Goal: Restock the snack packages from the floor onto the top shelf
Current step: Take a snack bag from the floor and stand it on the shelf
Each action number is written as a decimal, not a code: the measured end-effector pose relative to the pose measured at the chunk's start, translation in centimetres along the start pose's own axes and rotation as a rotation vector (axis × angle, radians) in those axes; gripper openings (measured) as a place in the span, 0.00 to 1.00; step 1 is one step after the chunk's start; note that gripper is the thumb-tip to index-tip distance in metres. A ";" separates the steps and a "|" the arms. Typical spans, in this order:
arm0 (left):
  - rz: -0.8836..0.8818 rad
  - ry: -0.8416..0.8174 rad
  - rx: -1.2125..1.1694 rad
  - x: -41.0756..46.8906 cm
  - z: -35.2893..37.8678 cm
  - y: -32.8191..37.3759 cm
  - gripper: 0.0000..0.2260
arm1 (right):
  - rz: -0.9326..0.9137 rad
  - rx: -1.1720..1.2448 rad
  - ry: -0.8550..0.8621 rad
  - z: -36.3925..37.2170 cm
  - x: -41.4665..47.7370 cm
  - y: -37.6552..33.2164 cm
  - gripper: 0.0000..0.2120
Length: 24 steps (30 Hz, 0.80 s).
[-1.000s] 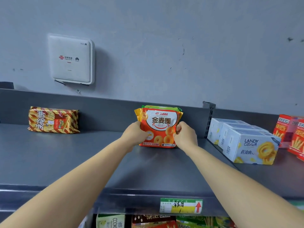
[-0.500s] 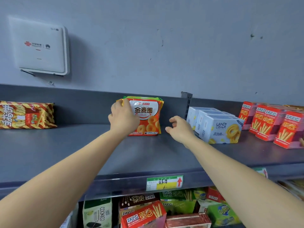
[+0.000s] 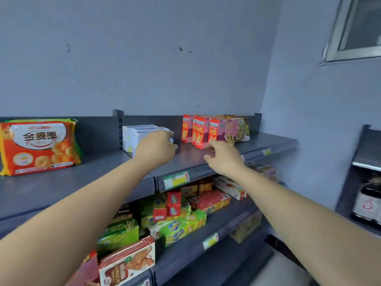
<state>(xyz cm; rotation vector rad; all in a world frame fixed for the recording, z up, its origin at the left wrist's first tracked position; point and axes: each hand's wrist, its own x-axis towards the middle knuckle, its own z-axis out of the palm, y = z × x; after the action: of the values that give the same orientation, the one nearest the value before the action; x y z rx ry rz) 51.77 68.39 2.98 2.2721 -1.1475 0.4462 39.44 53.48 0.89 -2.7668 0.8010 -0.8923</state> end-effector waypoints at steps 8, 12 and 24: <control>0.282 -0.167 -0.081 -3.4 10.9 18.5 0.14 | 0.324 -0.150 0.008 -9.5 -11.5 19.7 0.13; 0.412 -0.253 -0.116 -5.8 16.5 27.6 0.12 | 0.475 -0.225 -0.035 -13.6 -18.7 28.7 0.15; 0.795 -0.559 -0.251 -14.6 30.7 53.8 0.15 | 0.974 -0.387 -0.032 -23.8 -39.7 47.1 0.15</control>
<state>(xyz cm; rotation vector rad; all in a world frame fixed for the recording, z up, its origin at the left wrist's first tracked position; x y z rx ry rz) 0.99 32.91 -11.54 1.6795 -2.2509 -0.0781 -22.54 35.13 -12.63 -2.1178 2.1901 -0.5046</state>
